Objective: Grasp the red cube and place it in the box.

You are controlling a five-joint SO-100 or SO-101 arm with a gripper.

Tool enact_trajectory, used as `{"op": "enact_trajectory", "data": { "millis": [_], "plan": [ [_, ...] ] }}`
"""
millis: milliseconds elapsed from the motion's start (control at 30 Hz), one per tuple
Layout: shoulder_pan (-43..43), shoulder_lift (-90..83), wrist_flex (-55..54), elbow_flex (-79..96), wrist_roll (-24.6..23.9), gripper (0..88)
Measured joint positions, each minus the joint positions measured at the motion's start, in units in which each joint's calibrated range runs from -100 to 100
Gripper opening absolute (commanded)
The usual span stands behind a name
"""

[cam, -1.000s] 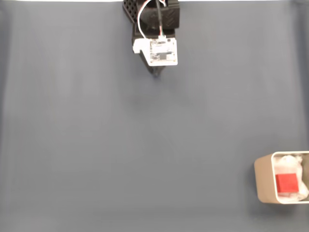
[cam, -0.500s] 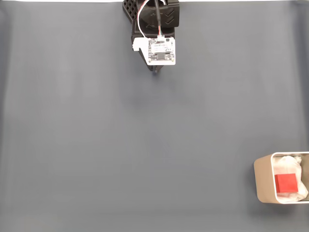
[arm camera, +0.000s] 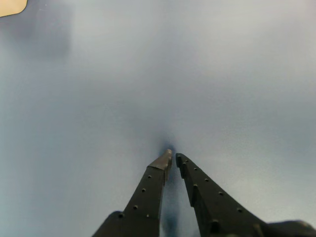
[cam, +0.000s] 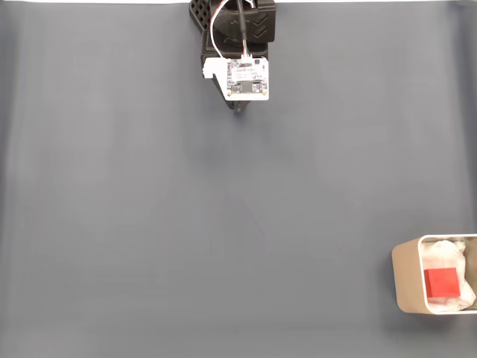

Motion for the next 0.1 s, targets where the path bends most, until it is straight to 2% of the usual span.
{"op": "enact_trajectory", "data": {
  "millis": [100],
  "plan": [
    [0.0, 0.0, 0.2, 0.0, 0.0, 0.0]
  ]
}}
